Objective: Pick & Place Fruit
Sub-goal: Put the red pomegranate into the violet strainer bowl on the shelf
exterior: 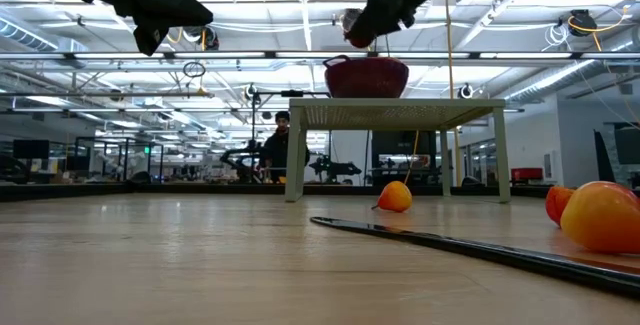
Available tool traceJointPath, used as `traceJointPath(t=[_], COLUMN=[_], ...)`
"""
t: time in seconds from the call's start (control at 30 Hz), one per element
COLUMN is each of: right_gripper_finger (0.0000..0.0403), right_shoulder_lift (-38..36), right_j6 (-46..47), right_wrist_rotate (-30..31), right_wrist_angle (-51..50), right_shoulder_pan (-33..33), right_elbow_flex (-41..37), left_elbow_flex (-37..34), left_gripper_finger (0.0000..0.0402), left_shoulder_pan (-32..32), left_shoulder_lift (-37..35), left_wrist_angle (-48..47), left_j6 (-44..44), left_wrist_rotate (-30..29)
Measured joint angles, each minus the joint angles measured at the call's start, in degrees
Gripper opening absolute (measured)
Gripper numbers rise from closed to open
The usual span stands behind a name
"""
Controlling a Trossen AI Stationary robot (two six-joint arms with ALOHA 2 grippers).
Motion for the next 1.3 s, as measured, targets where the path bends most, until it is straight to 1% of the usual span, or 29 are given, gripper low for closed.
traceJointPath(t=[0.13,0.37,0.47,0.83,1.03,1.3], right_gripper_finger=[0.0222,0.0222,0.0222,0.0222,0.0222,0.0222], right_shoulder_lift=[0.6,1.14,1.53,1.36,2.47,2.88], right_j6=[-0.63,-0.66,-0.66,-0.66,-0.66,-3.17], right_wrist_rotate=[0.02,0.0,-0.12,-0.22,-0.37,-0.23], right_wrist_angle=[-3.13,-3.79,-5.79,-5.94,-6.37,-4.43], right_shoulder_pan=[-0.11,-0.87,-0.86,-0.83,-0.97,-1.12], right_elbow_flex=[0.0,0.02,-0.07,-0.04,-0.08,-0.11], left_elbow_flex=[0.0,0.0,0.0,0.0,0.0,0.0], left_gripper_finger=[0.0021,0.0021,0.0021,0.0021,0.0021,0.0021], left_shoulder_pan=[0.0,0.0,0.0,0.0,0.0,0.0], left_shoulder_lift=[0.01,0.01,0.01,0.01,0.01,0.01], left_wrist_angle=[0.02,0.11,0.16,0.31,0.42,0.5], left_j6=[-0.03,-0.04,-0.03,-0.02,-0.15,-0.17], left_wrist_rotate=[0.0,0.0,0.0,0.0,0.0,0.0])
